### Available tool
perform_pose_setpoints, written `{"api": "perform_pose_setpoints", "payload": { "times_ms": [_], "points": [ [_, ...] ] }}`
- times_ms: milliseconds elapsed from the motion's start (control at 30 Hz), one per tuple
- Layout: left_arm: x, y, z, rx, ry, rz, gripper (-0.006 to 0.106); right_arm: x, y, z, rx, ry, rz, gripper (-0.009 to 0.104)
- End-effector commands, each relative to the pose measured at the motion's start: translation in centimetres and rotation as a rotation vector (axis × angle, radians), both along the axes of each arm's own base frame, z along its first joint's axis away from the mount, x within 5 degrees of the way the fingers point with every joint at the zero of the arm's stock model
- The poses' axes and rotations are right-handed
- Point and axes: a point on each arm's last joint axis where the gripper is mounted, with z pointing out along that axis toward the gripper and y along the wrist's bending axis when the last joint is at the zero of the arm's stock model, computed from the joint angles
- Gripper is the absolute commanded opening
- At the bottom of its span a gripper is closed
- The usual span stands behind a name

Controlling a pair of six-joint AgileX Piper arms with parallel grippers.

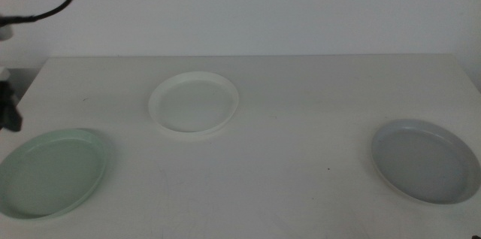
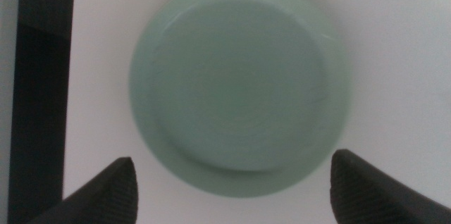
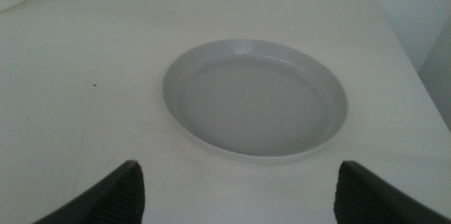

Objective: Stack the three bowls on top of each other.

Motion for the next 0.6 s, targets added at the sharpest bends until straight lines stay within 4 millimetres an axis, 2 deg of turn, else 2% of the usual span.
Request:
{"api": "perform_pose_setpoints", "payload": {
  "times_ms": [0,133,333,567],
  "points": [
    [0.5,1.3,0.9,-0.005,-0.079,-0.014,0.105,0.0,-0.1,0.9,-0.005,-0.103,-0.010,0.075],
    [1.0,4.3,-1.0,-0.026,-0.052,-0.027,0.105,0.0,-0.1,0.9,-0.005,-0.103,-0.010,0.075],
    [2.6,7.5,-4.7,-0.081,-0.024,0.018,0.105,0.0,-0.1,0.9,-0.005,-0.103,-0.010,0.075],
    [4.8,9.0,-9.4,-0.086,0.011,0.035,0.105,0.0,-0.1,0.9,-0.005,-0.103,-0.010,0.075]
  ]
}}
